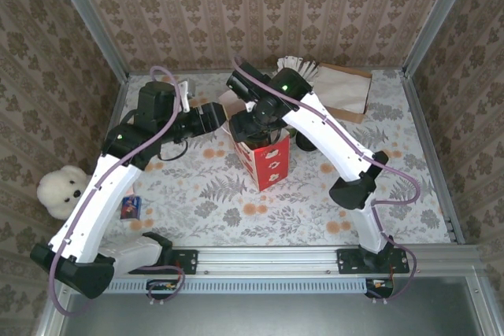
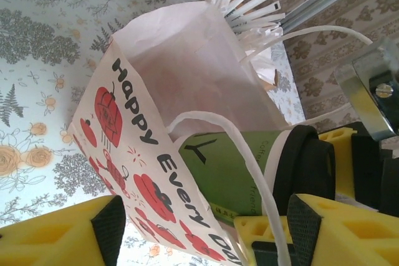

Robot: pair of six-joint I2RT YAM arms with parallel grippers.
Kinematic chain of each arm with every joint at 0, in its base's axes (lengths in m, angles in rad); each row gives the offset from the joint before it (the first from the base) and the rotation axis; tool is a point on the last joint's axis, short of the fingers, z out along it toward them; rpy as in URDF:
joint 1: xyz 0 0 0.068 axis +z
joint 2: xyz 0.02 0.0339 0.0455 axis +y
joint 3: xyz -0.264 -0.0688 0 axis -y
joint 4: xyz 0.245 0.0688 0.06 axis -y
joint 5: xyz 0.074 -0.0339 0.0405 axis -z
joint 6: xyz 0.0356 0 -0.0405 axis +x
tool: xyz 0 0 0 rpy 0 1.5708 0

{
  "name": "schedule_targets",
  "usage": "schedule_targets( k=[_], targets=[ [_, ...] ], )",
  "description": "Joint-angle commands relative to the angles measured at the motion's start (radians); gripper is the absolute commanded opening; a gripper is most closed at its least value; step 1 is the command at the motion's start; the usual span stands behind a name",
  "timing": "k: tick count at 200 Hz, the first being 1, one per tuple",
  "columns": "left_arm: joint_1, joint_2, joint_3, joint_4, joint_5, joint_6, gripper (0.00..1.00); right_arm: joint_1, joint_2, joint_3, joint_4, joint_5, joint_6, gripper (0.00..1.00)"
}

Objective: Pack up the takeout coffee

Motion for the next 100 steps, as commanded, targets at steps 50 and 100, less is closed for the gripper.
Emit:
schedule_targets(
  k=[50, 100],
  targets=[
    [-0.002, -0.042, -0.025, -0.014, 0.036, 0.052, 0.11, -0.048, -0.031, -0.023, -0.033, 0.063, -0.015, 0.74],
    [-0.010, -0.010, -0.020, -0.017, 0.152, 0.073, 0.00, -0.034, -0.039, -0.072, -0.066, 0.027, -0.019, 0.74]
  ],
)
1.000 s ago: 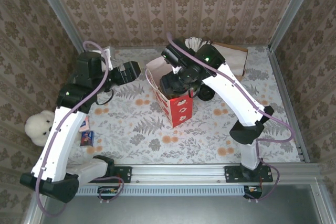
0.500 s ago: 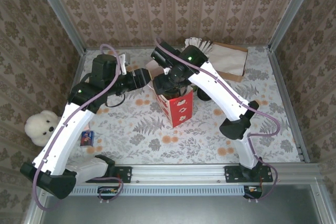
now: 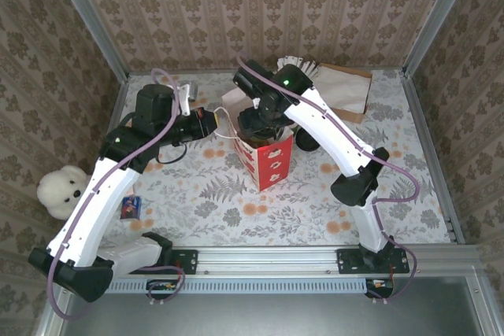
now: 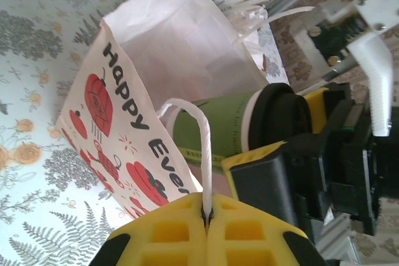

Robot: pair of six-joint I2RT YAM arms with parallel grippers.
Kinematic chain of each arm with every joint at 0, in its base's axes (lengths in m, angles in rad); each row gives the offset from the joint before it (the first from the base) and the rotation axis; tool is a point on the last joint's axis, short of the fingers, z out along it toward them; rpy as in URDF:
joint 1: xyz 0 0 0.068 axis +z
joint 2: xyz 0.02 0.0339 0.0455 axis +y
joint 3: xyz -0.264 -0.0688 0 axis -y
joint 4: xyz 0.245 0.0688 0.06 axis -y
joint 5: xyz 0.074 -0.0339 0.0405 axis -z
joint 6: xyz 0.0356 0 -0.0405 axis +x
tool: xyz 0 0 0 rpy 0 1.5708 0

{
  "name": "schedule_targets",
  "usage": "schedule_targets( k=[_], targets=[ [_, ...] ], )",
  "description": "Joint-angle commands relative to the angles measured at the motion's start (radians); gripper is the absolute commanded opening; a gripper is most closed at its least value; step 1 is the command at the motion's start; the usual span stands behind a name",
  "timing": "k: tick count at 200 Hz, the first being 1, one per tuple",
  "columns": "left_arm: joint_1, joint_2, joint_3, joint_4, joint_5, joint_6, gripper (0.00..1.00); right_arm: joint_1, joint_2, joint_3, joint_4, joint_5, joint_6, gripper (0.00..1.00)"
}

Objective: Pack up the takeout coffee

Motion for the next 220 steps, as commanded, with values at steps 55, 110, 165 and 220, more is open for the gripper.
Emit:
schedule_targets(
  k=[55, 110, 165, 220],
  targets=[
    [-0.019, 0.006, -0.005, -0.016, 0.084, 0.037, 0.00, 0.027, -0.026, -0.029, -0.007, -0.044, 0.021, 0.74],
    [-0.019, 0.017, -0.010, -0.017, 0.084, 0.042, 0.00, 0.042, -0.049, -0.038, 0.032, -0.093, 0.016, 0.74],
    [-0.019, 0.017, -0.011, -0.019, 0.076, 0.051, 0.00, 0.046, -0.056, -0.065, 0.049, -0.116, 0.032, 0.74],
    [-0.019, 0.026, -0.017, 0.002, 0.087, 0.046, 0.00, 0.052, -0.099, -0.134, 0.124, -0.159, 0.032, 0.75]
  ],
)
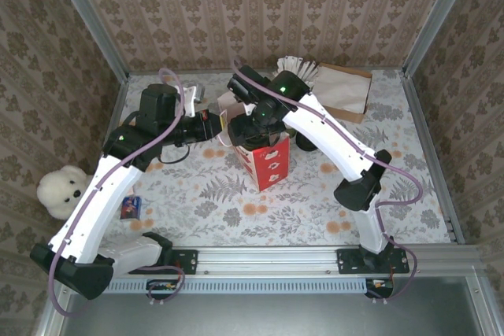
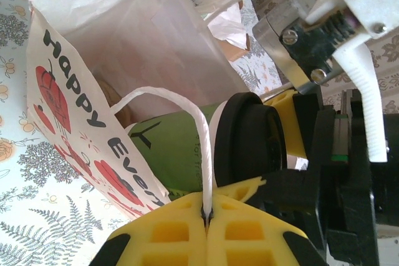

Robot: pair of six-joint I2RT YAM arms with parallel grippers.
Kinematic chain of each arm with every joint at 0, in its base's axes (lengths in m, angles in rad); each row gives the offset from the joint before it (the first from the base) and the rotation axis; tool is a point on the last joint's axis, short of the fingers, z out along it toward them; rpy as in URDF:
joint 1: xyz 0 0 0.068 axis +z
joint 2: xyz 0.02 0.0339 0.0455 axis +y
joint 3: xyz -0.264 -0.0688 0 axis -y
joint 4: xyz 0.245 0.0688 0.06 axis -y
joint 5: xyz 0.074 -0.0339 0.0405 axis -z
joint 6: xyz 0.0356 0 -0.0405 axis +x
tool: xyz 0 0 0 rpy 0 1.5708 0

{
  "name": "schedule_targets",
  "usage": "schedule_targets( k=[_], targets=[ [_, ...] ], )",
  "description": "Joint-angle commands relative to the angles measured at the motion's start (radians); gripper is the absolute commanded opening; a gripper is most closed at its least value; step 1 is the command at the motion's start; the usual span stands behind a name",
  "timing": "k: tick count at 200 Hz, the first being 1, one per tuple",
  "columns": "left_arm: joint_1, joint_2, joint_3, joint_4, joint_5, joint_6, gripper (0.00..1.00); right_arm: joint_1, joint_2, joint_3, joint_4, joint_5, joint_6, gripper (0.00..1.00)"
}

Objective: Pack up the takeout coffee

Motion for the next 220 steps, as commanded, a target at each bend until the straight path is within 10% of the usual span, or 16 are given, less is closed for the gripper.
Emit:
schedule_targets(
  k=[1, 220],
  targets=[
    [-0.007, 0.008, -0.015, 0.001, 0.022, 0.020, 0.00, 0.007, -0.048, -0.049, 0.034, -0.041, 0.018, 0.75],
    [-0.045, -0.075, -0.060, 0.059, 0.272, 0.097, 0.00, -0.028, -0.059, -0.199, -0.122, 0.069, 0.014, 0.72]
  ],
)
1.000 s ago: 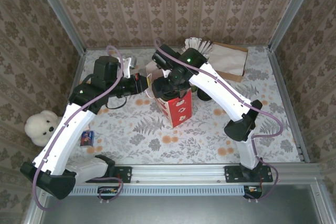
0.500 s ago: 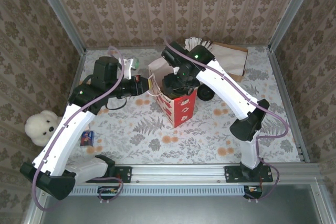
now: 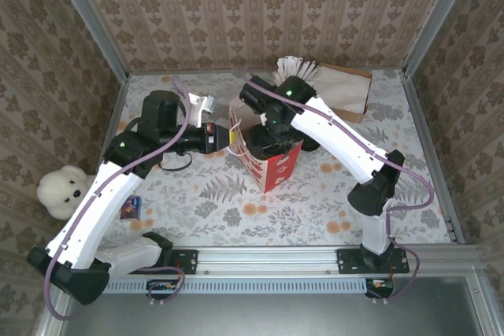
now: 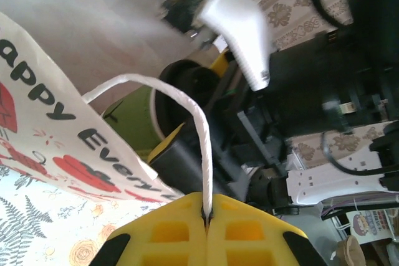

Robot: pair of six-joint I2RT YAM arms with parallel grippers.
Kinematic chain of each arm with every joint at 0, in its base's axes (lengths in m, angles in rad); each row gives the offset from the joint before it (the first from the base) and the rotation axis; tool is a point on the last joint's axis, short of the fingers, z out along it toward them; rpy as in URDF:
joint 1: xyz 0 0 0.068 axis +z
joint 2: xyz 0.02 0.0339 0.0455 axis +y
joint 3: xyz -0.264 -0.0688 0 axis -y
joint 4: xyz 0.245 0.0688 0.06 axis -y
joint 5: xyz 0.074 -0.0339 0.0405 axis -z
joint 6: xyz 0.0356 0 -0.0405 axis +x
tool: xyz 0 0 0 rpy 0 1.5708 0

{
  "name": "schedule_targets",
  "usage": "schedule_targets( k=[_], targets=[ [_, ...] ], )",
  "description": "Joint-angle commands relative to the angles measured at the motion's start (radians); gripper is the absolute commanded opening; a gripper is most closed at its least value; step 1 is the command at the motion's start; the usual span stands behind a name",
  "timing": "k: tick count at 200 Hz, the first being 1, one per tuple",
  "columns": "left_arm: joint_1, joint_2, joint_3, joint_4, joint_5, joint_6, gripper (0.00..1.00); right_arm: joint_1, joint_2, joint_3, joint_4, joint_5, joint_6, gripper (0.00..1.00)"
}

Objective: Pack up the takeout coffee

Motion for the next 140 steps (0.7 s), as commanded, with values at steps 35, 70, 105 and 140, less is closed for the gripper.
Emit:
schedule_targets(
  k=[35, 70, 105, 140],
  targets=[
    [-0.004, -0.038, -0.002, 0.031, 0.047, 0.003, 0.00, 0.010, 0.068, 0.056, -0.112, 0.024, -0.028, 0.70],
    [-0.005, -0.045, 0.001, 0.092, 0.098, -0.045, 0.03, 0.014, 0.048, 0.056, -0.150, 0.010, -0.052, 0.70],
    [0.001, -0.043, 0.008, 0.020, 0.057, 0.009, 0.25, 0.016, 0.027, 0.013, -0.155, 0.001, -0.084, 0.71],
    [0.139, -0.091, 0.052, -0.086, 0.020, 0.145, 0.72, 0.020, 0.019, -0.010, -0.145, -0.017, -0.115, 0.71]
  ],
)
